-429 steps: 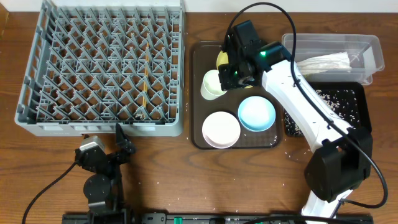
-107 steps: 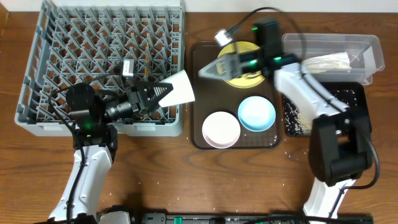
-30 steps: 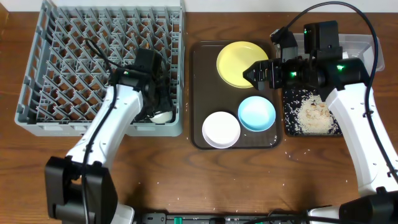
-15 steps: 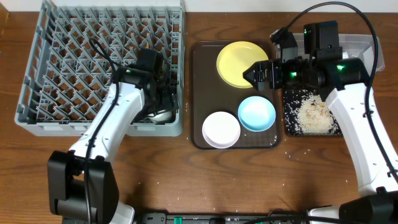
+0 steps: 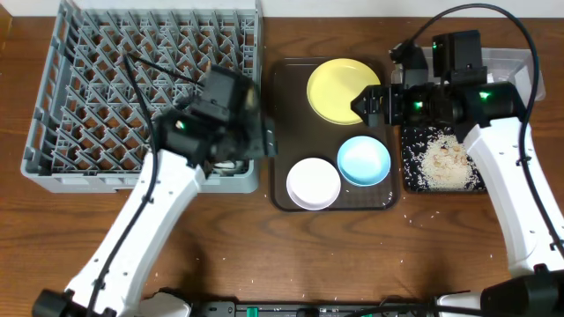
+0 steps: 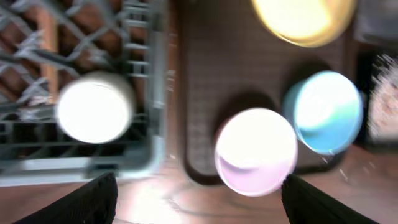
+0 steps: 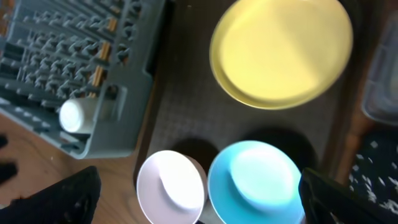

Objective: Sort waste into correct bins and load items into the dishwasher
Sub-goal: 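Reach left gripper to the white bowl and grasp its rim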

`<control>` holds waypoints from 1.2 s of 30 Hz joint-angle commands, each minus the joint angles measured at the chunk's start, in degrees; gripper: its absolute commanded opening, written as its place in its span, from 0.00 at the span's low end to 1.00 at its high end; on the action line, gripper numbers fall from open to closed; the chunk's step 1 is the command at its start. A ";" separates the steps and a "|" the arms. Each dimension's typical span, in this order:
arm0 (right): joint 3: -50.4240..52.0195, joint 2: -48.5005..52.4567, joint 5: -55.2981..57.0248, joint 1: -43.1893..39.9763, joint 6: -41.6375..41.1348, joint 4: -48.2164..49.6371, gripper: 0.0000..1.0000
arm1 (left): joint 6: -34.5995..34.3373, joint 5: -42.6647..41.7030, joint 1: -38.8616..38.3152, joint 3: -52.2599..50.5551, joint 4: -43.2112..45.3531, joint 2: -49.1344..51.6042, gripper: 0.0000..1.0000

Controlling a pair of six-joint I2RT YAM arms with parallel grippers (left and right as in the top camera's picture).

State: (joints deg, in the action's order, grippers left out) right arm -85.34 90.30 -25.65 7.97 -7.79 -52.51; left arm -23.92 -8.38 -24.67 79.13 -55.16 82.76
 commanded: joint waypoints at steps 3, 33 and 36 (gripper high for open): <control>-0.15 -1.05 -0.37 -6.71 -3.32 -2.01 0.99 | -0.33 -0.15 -5.70 0.55 -0.07 3.19 0.86; -0.15 -1.05 -0.76 -10.14 -2.21 -5.05 0.99 | 10.82 3.06 -10.08 0.55 8.09 27.67 0.73; -0.15 -1.05 -0.74 -10.14 -2.21 -5.07 0.99 | 10.80 3.06 -10.08 0.46 8.59 29.14 0.69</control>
State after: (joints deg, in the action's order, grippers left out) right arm -85.32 90.30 -25.91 -2.61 -10.24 -57.58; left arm -13.56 -6.48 -34.72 79.13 -46.81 110.04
